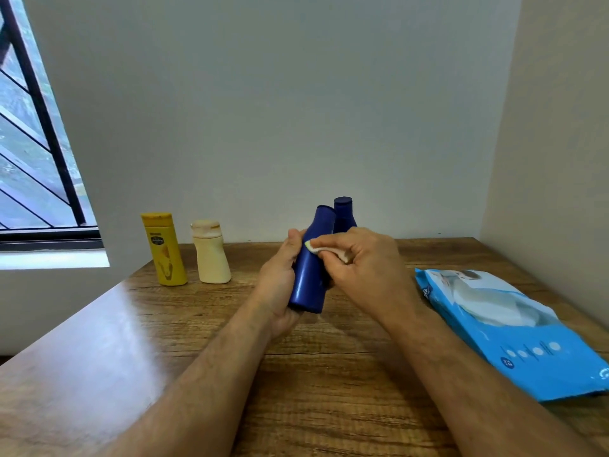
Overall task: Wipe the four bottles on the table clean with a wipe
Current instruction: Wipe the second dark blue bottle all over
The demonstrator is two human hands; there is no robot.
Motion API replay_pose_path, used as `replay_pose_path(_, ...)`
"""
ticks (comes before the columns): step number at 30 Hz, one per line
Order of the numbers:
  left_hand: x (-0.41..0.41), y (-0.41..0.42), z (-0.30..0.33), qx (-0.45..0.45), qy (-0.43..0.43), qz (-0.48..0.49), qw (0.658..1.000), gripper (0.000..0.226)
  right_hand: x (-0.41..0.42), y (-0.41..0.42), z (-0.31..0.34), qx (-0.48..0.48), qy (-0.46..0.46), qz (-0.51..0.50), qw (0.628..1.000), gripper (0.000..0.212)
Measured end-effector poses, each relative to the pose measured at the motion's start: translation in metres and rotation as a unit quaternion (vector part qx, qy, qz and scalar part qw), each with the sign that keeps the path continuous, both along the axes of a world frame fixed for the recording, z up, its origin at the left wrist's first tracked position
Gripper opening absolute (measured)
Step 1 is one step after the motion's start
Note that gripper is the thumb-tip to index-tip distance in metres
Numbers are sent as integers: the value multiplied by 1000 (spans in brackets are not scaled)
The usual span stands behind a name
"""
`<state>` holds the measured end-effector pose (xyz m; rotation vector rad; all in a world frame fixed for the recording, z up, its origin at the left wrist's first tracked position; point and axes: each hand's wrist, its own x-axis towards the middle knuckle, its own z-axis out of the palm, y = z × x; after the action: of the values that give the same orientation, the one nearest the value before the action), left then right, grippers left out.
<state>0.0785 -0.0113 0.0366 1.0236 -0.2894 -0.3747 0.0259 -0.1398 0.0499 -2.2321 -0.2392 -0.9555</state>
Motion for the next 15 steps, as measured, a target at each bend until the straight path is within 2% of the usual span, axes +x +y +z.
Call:
replay_pose_path(6,7,6,3,-43,9,17,999,65,-9,6,1,-28,90,126,988,23)
replay_pose_path(10,2,4,4,-27,-33,1,999,60,-7,5,1,-36,34,47,998,18)
replay_pose_path(15,-5,1,2,27,-59,-35,997,56,-2,-1,4,17,-68,-72,995,18)
